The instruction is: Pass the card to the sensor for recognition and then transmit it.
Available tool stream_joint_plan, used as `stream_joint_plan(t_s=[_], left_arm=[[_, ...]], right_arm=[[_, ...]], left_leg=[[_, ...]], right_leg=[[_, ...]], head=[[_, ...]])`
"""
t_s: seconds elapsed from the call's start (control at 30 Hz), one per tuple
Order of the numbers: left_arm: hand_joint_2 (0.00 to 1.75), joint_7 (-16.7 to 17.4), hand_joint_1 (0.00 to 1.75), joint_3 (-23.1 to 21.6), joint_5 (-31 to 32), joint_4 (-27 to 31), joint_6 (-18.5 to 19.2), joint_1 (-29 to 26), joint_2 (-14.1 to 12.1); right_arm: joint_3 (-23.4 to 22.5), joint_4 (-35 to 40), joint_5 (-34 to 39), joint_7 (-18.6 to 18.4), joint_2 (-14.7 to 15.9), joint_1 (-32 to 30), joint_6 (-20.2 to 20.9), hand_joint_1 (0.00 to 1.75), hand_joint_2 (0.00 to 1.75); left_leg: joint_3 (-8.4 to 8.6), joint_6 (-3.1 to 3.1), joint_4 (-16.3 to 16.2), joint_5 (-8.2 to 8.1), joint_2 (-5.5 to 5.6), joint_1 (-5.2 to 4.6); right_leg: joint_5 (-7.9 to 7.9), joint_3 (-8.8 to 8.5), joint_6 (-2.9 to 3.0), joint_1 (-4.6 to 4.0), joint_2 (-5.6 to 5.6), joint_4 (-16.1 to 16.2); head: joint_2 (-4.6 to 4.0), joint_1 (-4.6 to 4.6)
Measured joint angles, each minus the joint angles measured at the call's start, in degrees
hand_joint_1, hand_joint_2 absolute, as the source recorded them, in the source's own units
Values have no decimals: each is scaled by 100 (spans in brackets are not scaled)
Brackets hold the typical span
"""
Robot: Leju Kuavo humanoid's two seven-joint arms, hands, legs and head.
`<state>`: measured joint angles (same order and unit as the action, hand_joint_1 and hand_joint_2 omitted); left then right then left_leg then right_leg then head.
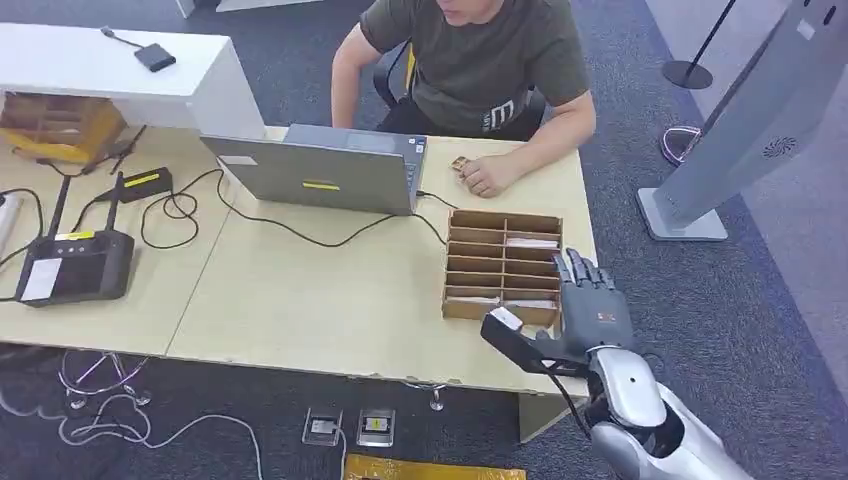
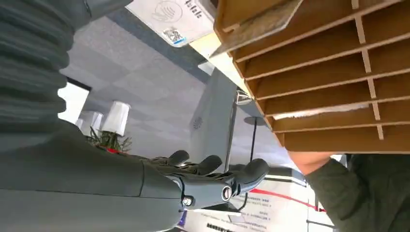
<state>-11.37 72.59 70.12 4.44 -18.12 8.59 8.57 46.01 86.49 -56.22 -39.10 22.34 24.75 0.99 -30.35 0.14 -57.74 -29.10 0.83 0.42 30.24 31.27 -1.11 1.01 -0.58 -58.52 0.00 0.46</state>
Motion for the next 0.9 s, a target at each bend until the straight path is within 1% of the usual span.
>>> stream_joint_plan(t_s=[0.23, 0.43, 0.57, 0.9], left_arm=[[0, -13, 0, 2, -46, 0, -46, 0, 2], [0, -13, 0, 2, -166, 0, -188, 0, 37], [0, -13, 0, 2, -184, 0, -223, 0, 59], [0, -13, 0, 2, -273, 0, -254, 0, 72]], right_arm=[[164, -230, -105, 24, -11, -1, -300, 0, 175], [302, -413, -387, 162, -92, 49, -582, 0, 175], [383, -535, -483, 208, -188, 87, -625, 0, 175], [512, -776, -466, 227, -365, 115, -789, 0, 175]], left_leg=[[-1, 0, 0, 0, 0, 0], [-1, 0, 0, 0, 0, 0], [-1, 0, 0, 0, 0, 0], [-1, 0, 0, 0, 0, 0]], right_leg=[[0, 0, 0, 0, 0, 0], [0, -1, 0, 0, 0, 0], [0, -1, 0, 0, -1, -1], [0, -1, 0, 0, -1, 0]], head=[[0, 0], [0, 0], [0, -2], [0, 0]])
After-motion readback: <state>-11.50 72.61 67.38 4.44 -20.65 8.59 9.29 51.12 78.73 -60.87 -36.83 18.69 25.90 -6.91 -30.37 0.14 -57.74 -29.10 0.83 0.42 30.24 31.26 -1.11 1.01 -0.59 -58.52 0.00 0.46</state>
